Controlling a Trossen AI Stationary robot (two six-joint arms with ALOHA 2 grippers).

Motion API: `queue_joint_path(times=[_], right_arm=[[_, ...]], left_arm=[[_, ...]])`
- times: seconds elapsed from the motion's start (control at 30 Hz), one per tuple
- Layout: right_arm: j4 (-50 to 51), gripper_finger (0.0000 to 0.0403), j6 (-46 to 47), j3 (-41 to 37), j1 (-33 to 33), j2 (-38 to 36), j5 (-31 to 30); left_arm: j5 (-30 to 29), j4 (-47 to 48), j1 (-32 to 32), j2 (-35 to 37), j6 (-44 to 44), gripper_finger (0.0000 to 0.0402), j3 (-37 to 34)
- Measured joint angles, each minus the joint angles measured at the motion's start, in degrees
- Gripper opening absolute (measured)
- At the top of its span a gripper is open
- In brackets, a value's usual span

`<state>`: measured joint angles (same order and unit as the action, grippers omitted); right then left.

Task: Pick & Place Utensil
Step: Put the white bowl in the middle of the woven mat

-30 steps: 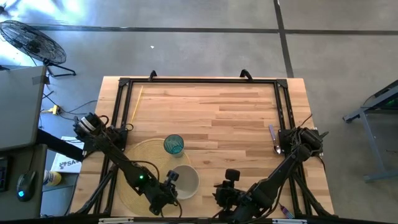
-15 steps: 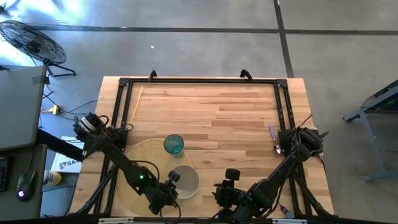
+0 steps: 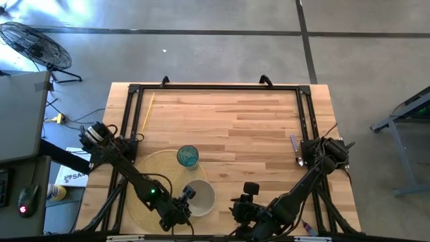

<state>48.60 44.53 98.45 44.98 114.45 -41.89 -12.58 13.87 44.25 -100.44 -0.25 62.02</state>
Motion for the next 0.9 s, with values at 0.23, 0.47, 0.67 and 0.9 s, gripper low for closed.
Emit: queue_joint_path(times=[0.23, 0.47, 0.67, 0.9], right_arm=[[0.00, 0.0124, 0.00, 0.00, -0.27, 0.00, -0.40], [-0.02, 0.0124, -0.02, 0.00, -0.81, 0.00, 0.00], [0.00, 0.0124, -0.01, 0.00, -1.17, 0.00, 0.04], [0.00, 0.0124, -0.01, 0.00, -1.21, 0.00, 0.07]], left_arm=[[-0.21, 0.40, 0.00, 0.34, -0.02, 0.0007, 0.00], [-3.52, 5.22, 0.89, 0.98, -2.59, 0.0004, 1.13], [-8.66, 14.08, 4.32, 0.98, -7.37, 0.0003, 4.99], [-10.42, 22.24, 10.70, 1.07, -15.69, 0.0002, 6.67]])
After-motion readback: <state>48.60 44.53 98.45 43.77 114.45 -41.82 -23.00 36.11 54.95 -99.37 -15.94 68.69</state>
